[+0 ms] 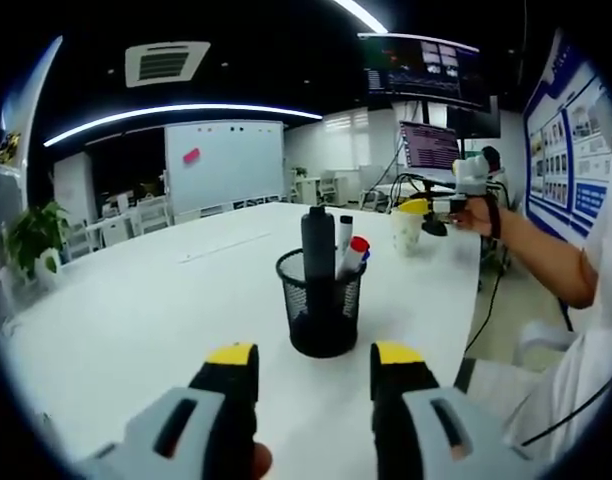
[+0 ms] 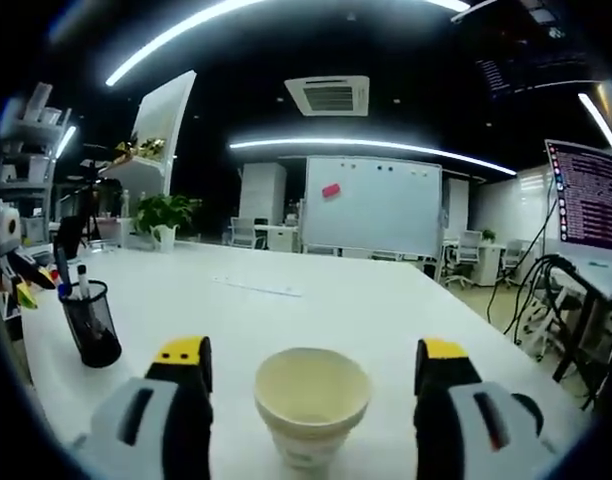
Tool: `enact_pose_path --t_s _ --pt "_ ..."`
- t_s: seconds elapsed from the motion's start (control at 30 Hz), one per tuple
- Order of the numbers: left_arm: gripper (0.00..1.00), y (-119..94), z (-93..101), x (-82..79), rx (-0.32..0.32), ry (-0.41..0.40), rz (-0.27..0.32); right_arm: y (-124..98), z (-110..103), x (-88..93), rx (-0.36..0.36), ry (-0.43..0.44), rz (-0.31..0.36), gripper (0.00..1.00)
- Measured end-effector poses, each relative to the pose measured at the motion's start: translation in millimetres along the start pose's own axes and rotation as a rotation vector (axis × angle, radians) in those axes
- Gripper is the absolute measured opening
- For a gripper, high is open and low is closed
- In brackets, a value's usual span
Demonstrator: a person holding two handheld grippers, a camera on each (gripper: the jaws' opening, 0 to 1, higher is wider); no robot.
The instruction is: Place the scattered laser pointers and whiteboard markers into the pen holder and stack the scattered paper cups together
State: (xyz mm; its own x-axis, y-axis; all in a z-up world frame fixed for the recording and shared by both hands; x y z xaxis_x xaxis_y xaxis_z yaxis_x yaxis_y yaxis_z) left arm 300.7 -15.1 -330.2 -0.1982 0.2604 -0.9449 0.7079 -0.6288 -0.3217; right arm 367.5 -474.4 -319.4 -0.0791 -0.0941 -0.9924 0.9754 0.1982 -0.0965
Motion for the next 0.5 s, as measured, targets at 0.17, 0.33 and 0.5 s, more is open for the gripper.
enact_pose_path --t_s 0.17,0.33,0.5 --pt "0.45 0.4 0.8 -0.8 0.002 0.008 -0.004 0.7 2.2 0.0 0.0 0.0 0.005 0.86" --pt "0.45 -0.5 -0.1 -2.2 -0.002 0.008 -0.002 1.2 1.6 1.7 -0.005 0.007 0.005 0.87" --pt "0.45 0.6 0.9 -1.4 0.001 0.007 -0.005 1.6 -5.8 3.9 -0.022 -0.018 -0.013 0.87"
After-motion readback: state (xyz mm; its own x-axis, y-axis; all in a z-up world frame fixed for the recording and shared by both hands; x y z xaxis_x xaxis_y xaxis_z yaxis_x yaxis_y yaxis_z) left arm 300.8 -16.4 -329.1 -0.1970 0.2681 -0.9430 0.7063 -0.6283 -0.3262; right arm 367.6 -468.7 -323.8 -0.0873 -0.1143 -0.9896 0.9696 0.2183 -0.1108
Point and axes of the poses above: the point that each gripper's makers call its tool centre point, and the gripper's own axes: y roughly forward along the fingers, z roughly to its right, x roughly out of its underside, the point moved 10 cm from there along -y, roughly backward along the fingers, and after that the axes turned 3 degrees about -x, right-handed, at the moved point
